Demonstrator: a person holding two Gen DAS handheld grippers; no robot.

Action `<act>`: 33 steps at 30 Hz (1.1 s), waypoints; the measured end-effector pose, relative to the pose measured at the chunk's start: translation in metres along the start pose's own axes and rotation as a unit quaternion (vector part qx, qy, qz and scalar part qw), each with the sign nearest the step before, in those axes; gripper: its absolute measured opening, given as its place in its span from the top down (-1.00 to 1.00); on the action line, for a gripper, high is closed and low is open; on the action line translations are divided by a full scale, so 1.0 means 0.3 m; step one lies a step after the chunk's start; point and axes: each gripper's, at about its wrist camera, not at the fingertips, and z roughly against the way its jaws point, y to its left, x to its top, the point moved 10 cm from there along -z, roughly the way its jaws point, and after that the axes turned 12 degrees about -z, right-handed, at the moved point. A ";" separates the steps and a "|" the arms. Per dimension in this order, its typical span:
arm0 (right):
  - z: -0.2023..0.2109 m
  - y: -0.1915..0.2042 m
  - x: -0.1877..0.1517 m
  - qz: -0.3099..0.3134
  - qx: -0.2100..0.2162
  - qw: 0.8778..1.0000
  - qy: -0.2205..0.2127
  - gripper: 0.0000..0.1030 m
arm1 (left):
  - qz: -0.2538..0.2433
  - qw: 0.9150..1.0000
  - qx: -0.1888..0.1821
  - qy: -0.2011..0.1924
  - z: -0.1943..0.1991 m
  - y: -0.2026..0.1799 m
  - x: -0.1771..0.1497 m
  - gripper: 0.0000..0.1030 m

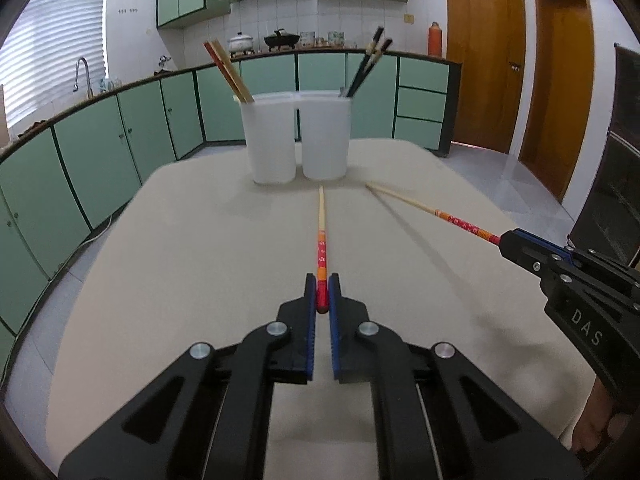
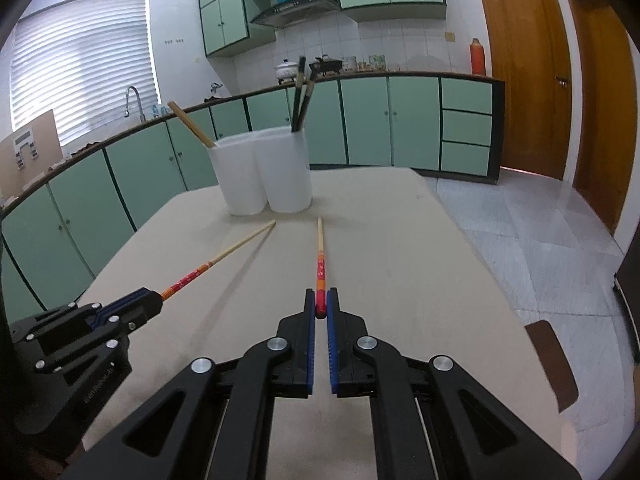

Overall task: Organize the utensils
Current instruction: 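Lift the red-patterned chopstick with the left tool while the right tool carries its chopstick over the holder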

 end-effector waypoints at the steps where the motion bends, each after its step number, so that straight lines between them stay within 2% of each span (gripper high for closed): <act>1: 0.009 0.005 0.011 0.002 0.002 1.000 -0.004 0.90 | 0.004 1.000 0.000 -0.005 0.011 0.009 0.012 0.90; 16: 0.114 0.067 0.173 0.015 0.034 0.999 -0.039 0.90 | 0.021 0.998 0.008 -0.067 0.180 0.128 0.240 0.90; 22: 0.121 0.080 0.175 0.019 0.037 0.998 -0.041 0.89 | 0.041 0.995 -0.012 -0.089 0.224 0.159 0.257 0.90; 33: 0.142 0.094 0.202 0.030 0.047 0.997 -0.047 0.90 | 0.053 0.994 -0.017 -0.096 0.230 0.203 0.269 0.90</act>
